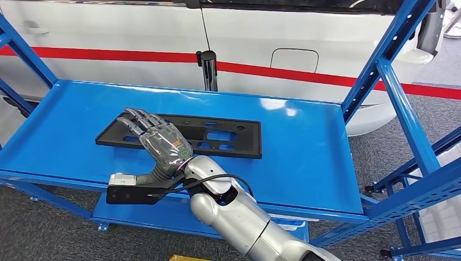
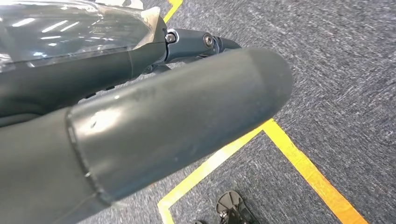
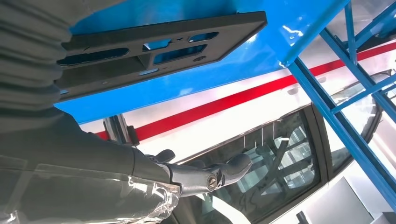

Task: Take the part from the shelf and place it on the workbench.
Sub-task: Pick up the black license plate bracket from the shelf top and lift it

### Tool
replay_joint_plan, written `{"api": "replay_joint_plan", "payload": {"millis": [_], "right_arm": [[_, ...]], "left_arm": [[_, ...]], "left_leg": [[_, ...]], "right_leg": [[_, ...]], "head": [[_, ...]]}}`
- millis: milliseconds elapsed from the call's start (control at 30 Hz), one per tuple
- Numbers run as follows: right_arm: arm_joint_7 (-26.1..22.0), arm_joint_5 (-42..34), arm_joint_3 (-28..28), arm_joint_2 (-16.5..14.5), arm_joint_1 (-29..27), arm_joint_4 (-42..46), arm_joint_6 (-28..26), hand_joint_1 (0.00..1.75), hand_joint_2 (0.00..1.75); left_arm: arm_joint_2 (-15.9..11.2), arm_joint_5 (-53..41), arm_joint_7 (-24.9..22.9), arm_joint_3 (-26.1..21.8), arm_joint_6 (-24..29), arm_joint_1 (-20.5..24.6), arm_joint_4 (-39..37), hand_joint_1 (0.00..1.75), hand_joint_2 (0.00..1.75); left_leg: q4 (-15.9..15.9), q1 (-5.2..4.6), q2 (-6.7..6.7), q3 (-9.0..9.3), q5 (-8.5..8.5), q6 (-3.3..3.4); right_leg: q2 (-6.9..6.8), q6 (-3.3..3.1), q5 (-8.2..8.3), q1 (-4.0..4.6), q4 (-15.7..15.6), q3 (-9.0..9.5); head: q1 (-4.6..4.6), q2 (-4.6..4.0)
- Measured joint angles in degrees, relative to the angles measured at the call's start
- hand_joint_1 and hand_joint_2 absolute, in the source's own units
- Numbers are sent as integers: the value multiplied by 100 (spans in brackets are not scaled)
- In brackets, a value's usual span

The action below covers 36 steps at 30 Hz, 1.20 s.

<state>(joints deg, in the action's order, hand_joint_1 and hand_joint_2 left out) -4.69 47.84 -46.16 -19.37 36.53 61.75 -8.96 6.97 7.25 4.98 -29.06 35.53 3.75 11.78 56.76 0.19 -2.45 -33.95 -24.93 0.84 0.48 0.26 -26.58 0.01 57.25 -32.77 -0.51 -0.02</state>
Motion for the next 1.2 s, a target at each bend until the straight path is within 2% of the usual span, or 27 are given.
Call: {"api": "replay_joint_plan", "payload": {"millis": [667, 967, 1200], "right_arm": [[314, 443, 5, 0, -16, -149, -234, 0, 175], [880, 1288, 50, 0, 141, -672, -506, 0, 175], [1083, 1442, 93, 1, 291, -1160, -634, 0, 175]], "left_arm": [[0, -248, -38, 21, 40, -1, 0, 0, 0], [-1, -312, -4, 19, -19, -1, 0, 0, 0], [-2, -292, -8, 9, -50, -1, 0, 0, 0]], "left_leg": [[2, -14, 0, 0, -1, 2], [2, -14, 1, 0, -1, 2], [3, -15, 1, 0, -1, 2]], "right_leg": [[0, 1, 0, -17, -1, -1], [0, 1, 0, -17, -1, 0], [0, 1, 0, -18, -1, 0]], "head": [[-1, 0], [0, 0], [-1, 0]]}}
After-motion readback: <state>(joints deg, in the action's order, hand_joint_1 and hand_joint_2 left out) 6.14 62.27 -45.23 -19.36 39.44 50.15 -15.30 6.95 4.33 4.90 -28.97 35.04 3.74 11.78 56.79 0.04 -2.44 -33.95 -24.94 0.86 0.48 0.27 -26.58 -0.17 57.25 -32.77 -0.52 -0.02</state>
